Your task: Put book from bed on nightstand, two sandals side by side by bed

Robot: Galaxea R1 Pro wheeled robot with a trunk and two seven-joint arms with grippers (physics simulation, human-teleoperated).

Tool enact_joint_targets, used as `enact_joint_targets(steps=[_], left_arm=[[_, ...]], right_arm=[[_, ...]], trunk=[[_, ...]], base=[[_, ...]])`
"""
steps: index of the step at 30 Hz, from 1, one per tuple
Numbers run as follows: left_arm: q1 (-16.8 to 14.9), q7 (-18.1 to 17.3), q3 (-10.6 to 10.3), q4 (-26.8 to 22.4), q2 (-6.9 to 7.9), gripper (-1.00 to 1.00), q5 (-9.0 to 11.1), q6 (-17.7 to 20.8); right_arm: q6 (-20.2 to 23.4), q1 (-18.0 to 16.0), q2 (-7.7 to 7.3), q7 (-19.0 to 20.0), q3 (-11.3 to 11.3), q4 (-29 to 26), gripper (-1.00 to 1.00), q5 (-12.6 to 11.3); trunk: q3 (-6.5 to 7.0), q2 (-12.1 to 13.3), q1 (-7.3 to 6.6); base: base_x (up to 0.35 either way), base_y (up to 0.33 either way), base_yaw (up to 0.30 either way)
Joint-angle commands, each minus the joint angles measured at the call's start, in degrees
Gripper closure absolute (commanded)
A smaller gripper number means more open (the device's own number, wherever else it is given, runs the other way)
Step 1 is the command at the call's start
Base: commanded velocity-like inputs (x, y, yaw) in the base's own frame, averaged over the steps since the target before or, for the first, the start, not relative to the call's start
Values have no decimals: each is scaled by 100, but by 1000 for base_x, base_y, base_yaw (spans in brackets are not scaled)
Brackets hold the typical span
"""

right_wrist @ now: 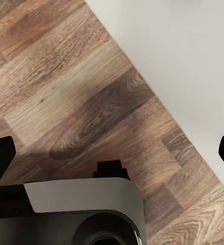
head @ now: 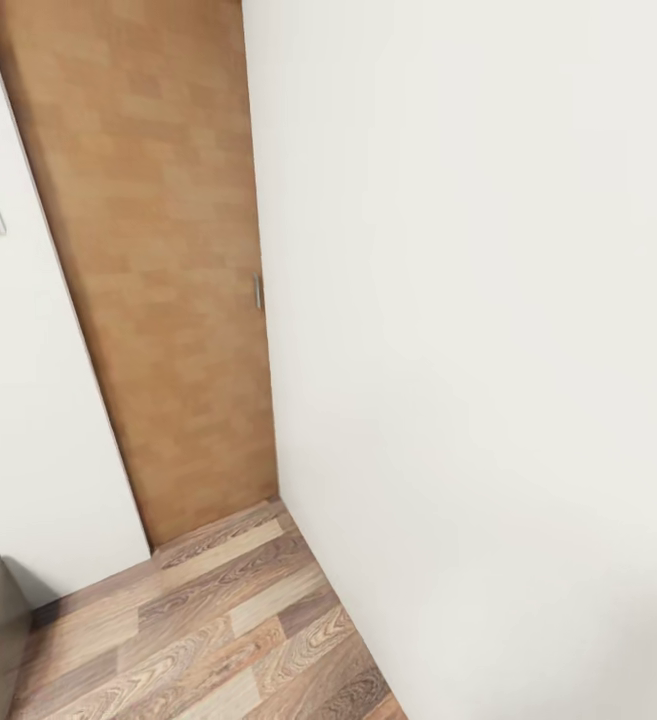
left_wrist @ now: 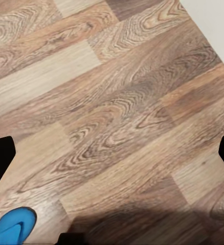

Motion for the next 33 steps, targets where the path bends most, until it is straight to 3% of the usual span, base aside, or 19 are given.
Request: enact_joint_targets(steps=[1, 33], left_arm=[[0, -3, 1, -3, -1, -100, 3, -10], [-1, 1, 0, -3, -1, -100, 3, -10]], right_arm=[[-10, 3, 2, -3, -11, -8, -100, -4], [-10, 3, 2, -3, -11, -5, -100, -4]], trunk=[[-4, -2, 0], [-4, -2, 0]], base=[[0, 0, 283], [27, -5, 283]])
